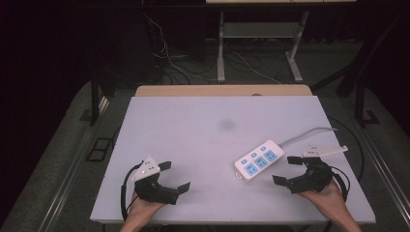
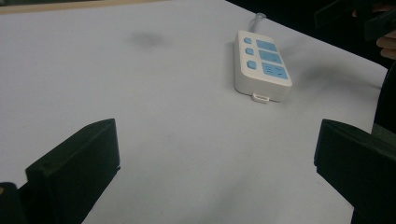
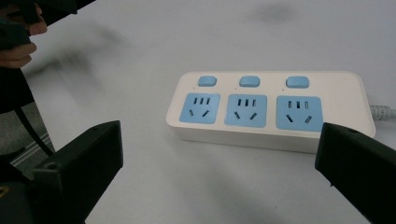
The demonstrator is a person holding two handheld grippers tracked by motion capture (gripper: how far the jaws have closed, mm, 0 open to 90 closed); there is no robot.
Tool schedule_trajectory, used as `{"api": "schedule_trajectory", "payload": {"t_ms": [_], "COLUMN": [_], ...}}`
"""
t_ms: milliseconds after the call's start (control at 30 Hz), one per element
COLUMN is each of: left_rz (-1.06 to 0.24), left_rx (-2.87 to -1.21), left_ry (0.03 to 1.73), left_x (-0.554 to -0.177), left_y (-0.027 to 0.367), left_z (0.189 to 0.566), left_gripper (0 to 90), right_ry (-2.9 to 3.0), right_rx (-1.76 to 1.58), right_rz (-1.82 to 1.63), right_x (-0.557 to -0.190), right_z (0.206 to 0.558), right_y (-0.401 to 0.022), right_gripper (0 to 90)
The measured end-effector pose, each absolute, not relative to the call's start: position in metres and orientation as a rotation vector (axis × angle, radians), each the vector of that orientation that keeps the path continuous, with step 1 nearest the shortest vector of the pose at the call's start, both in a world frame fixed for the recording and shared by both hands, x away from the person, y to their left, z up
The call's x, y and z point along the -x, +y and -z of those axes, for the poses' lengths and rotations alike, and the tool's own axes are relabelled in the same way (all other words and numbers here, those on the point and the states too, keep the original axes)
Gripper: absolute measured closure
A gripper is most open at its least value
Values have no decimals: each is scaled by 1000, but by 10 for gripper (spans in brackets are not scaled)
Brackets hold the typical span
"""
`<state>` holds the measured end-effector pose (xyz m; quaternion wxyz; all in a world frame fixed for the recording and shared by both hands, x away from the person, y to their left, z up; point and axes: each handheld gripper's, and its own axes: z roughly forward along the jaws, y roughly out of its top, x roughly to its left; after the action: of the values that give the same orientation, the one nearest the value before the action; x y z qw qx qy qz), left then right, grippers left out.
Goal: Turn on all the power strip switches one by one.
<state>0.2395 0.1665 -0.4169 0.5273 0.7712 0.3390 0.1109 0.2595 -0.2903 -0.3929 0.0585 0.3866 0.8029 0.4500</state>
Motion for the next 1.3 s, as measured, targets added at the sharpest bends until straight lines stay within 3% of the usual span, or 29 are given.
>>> {"api": "schedule_trajectory", "payload": {"t_ms": [1300], "left_rz": [-260], "left_rx": [-1837], "left_ry": [815], "left_x": [-240], "left_y": [167], "left_z": [417], "left_gripper": [0], "right_ry": [2591], "right_rx": [-1064], "right_rz": [-1225], "right_x": [-308], "right_z": [362], "right_y": [-259], "right_gripper": [9]}}
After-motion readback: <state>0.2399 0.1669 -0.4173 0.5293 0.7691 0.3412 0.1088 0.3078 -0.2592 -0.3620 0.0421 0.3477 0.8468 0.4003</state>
